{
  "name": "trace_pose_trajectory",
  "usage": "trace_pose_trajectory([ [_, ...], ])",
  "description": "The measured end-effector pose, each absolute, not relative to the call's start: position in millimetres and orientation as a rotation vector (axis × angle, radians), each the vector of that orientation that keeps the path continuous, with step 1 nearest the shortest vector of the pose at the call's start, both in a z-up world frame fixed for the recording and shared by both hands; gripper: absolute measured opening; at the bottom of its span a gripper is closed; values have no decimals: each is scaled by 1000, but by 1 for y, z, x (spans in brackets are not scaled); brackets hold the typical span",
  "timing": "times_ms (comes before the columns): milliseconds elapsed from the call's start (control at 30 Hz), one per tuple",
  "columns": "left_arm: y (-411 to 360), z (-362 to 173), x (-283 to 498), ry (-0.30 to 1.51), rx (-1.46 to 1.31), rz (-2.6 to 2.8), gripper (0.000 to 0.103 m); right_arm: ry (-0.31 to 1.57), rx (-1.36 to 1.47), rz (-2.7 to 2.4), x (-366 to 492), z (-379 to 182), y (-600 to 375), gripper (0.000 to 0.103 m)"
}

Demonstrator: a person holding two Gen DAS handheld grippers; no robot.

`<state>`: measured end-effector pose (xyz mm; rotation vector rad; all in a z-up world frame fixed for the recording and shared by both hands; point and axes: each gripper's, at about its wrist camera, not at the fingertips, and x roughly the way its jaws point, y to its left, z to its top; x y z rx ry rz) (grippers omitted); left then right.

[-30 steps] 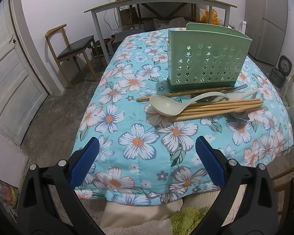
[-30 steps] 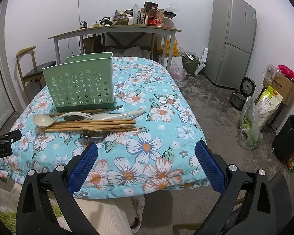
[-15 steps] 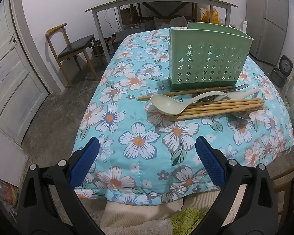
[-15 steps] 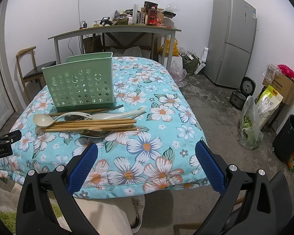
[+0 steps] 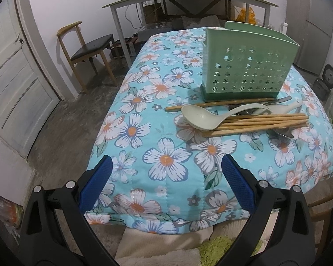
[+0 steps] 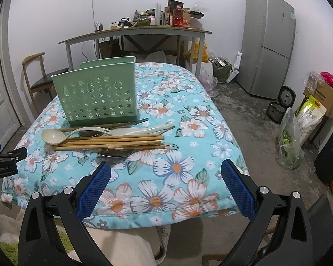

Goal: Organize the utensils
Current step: 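Move both grippers toward the utensils lying beside the green holder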

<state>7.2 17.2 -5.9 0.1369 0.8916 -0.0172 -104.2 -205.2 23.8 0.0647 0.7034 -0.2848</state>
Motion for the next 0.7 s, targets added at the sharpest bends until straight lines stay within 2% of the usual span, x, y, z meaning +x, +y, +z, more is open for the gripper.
trace_pose_trajectory([
  [700,25,-17,41,970,127,57,95,740,79,-176,-62,11,-189,97],
])
